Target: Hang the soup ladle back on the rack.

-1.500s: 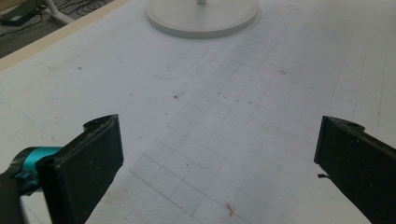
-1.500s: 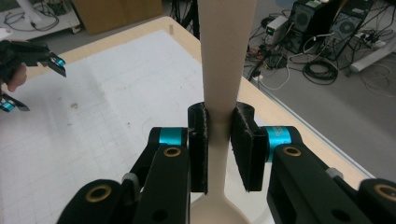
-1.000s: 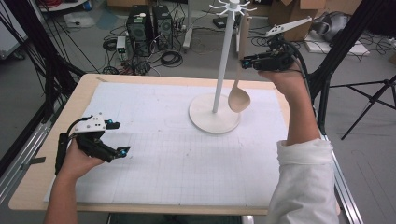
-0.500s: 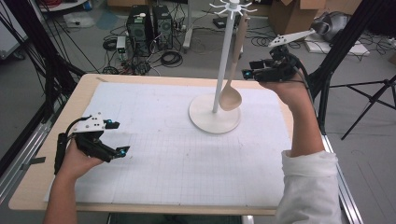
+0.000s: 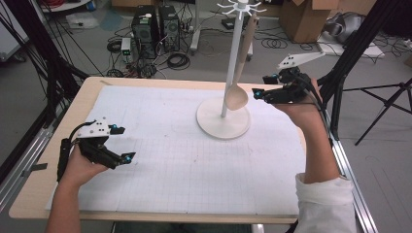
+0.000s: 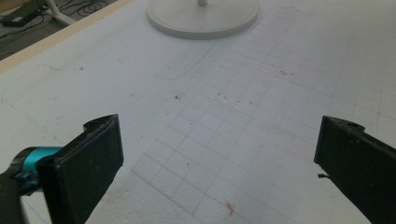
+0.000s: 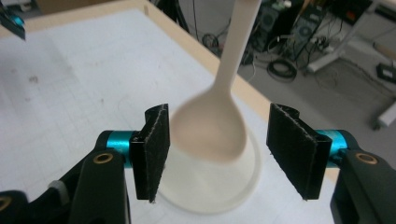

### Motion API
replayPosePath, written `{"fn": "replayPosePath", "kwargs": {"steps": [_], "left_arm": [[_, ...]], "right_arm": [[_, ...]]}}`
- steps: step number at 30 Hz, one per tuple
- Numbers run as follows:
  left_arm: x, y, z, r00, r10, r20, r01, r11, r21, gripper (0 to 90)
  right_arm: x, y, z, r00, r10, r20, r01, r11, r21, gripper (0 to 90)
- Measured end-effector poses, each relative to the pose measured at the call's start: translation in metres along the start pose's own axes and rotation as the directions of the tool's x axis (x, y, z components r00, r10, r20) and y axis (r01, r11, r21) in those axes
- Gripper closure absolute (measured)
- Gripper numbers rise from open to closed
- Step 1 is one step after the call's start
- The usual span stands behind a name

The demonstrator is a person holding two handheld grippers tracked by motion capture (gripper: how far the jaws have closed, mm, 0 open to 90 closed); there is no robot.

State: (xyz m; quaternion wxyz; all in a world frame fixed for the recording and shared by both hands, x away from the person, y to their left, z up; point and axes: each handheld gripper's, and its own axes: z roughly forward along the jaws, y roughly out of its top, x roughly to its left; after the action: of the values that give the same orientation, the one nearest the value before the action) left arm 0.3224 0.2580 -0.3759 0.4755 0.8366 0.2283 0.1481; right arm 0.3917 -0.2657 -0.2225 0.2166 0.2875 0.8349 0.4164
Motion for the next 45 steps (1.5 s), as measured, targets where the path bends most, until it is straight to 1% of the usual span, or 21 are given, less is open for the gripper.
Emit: {"fn": "replayPosePath", "kwargs": {"steps": [1, 3, 6, 7, 10, 13, 15, 16, 19, 22, 23, 26, 30, 32, 35, 39, 41, 42, 43, 44, 45], "left_arm": [[0.000, 0.000, 0.000, 1.0000, 0.004, -0.001, -0.004, 1.0000, 0.002, 1.7], [0.001, 0.000, -0.001, 1.0000, -0.001, -0.003, 0.001, 1.0000, 0.001, 1.7], [0.001, -0.001, 0.000, 1.0000, 0.000, -0.002, 0.000, 1.0000, 0.001, 1.7], [0.001, -0.001, 0.001, 1.0000, -0.002, -0.002, 0.002, 1.0000, 0.003, 1.7], [0.001, -0.001, 0.001, 1.0000, 0.000, -0.002, 0.000, 1.0000, 0.007, 1.7], [0.000, -0.001, 0.001, 1.0000, 0.001, 0.000, -0.001, 1.0000, 0.009, 1.7], [0.001, -0.001, 0.001, 1.0000, 0.001, -0.003, -0.001, 1.0000, 0.008, 1.7], [0.001, -0.001, 0.001, 1.0000, 0.000, -0.003, 0.000, 1.0000, 0.008, 1.7], [0.001, -0.001, 0.001, 1.0000, -0.002, -0.002, 0.002, 1.0000, 0.006, 1.7], [0.001, 0.000, 0.000, 1.0000, 0.003, -0.004, -0.003, 1.0000, 0.005, 1.7], [0.000, 0.000, -0.001, 1.0000, -0.001, -0.003, 0.001, 1.0000, 0.001, 1.7], [0.001, -0.001, -0.001, 1.0000, 0.002, -0.002, -0.002, 1.0000, 0.004, 1.7], [0.001, -0.001, 0.000, 1.0000, 0.000, 0.000, 0.000, 1.0000, 0.004, 1.7], [0.001, -0.001, 0.000, 1.0000, 0.001, 0.002, -0.001, 1.0000, 0.007, 1.7], [0.001, 0.000, 0.001, 1.0000, 0.003, 0.002, -0.003, 1.0000, 0.007, 1.7], [0.001, -0.001, 0.001, 1.0000, 0.000, 0.000, 0.000, 1.0000, 0.006, 1.7], [0.001, -0.002, 0.002, 1.0000, -0.002, 0.002, 0.002, 1.0000, 0.006, 1.7], [0.002, -0.002, 0.002, 1.0000, -0.004, 0.001, 0.004, 1.0000, 0.007, 1.7], [0.002, -0.002, 0.002, 1.0000, -0.003, 0.004, 0.003, 1.0000, 0.009, 1.7], [0.002, -0.002, 0.003, 1.0000, -0.005, 0.002, 0.005, 1.0000, 0.007, 1.7], [0.002, -0.002, 0.003, 1.0000, -0.005, 0.005, 0.005, 1.0000, 0.006, 1.7]], "right_arm": [[0.001, -0.003, 0.001, 1.0000, -0.002, 0.004, 0.002, 1.000, -0.003, 39.0], [0.003, -0.010, 0.001, 0.9997, 0.017, 0.018, -0.017, 1.000, 0.001, 38.2], [0.004, -0.018, 0.003, 0.9990, 0.044, 0.010, -0.044, 0.999, -0.008, 35.6], [0.005, -0.020, 0.004, 0.9986, 0.052, 0.005, -0.052, 0.999, -0.014, 33.9], [0.009, -0.026, 0.008, 0.9972, 0.073, -0.013, -0.073, 0.997, -0.006, 29.6], [0.015, -0.032, 0.013, 0.9969, 0.069, -0.038, -0.069, 0.997, -0.021, 27.1], [0.020, -0.036, 0.015, 0.9963, 0.069, -0.051, -0.070, 0.997, -0.013, 23.9], [0.022, -0.039, 0.017, 0.9956, 0.066, -0.066, -0.068, 0.997, -0.025, 23.8], [0.028, -0.048, 0.020, 0.9934, 0.076, -0.085, -0.078, 0.997, -0.025, 22.3], [0.032, -0.061, 0.024, 0.9890, 0.103, -0.107, -0.107, 0.994, -0.038, 20.0], [0.034, -0.065, 0.026, 0.9866, 0.108, -0.122, -0.113, 0.993, -0.036, 19.3], [0.038, -0.080, 0.035, 0.9748, 0.118, -0.189, -0.124, 0.992, -0.019, 15.7], [0.049, -0.097, 0.047, 0.9634, 0.109, -0.245, -0.105, 0.994, 0.027, 14.3], [0.054, -0.102, 0.052, 0.9583, 0.087, -0.272, -0.081, 0.996, 0.035, 14.3], [0.064, -0.107, 0.058, 0.9466, 0.061, -0.316, -0.053, 0.998, 0.035, 14.6], [0.073, -0.114, 0.066, 0.9485, 0.047, -0.313, -0.041, 0.999, 0.026, 14.7], [0.077, -0.118, 0.069, 0.9466, 0.048, -0.319, -0.044, 0.999, 0.019, 14.6], [0.078, -0.120, 0.071, 0.9447, 0.054, -0.323, -0.049, 0.998, 0.025, 14.7], [0.079, -0.121, 0.074, 0.9433, 0.072, -0.324, -0.059, 0.997, 0.048, 14.7], [0.081, -0.121, 0.078, 0.9436, 0.078, -0.322, -0.062, 0.996, 0.060, 14.7], [0.083, -0.122, 0.081, 0.9458, 0.069, -0.317, -0.044, 0.995, 0.085, 14.7]]}}
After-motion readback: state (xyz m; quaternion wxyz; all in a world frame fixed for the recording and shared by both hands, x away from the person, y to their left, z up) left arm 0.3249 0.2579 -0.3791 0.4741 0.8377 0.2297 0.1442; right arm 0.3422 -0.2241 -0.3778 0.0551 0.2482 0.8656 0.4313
